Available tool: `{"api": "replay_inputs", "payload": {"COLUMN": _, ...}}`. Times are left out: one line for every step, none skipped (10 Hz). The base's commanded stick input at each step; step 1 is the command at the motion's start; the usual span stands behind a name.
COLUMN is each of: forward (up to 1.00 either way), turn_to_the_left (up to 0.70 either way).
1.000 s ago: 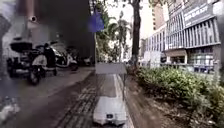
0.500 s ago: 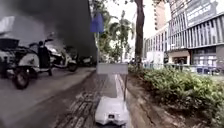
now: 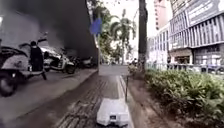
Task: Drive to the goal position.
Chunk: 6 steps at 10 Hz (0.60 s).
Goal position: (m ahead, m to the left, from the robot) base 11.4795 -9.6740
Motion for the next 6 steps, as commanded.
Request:
{"api": "replay_inputs", "payload": {"forward": 0.69, "turn_to_the_left": 0.01}}
{"api": "replay_inputs", "payload": {"forward": 0.69, "turn_to_the_left": 0.01}}
{"api": "replay_inputs", "payload": {"forward": 0.69, "turn_to_the_left": 0.01}}
{"api": "replay_inputs", "payload": {"forward": 0.69, "turn_to_the_left": 0.01}}
{"api": "replay_inputs", "payload": {"forward": 0.69, "turn_to_the_left": 0.01}}
{"api": "replay_inputs", "payload": {"forward": 0.69, "turn_to_the_left": 0.01}}
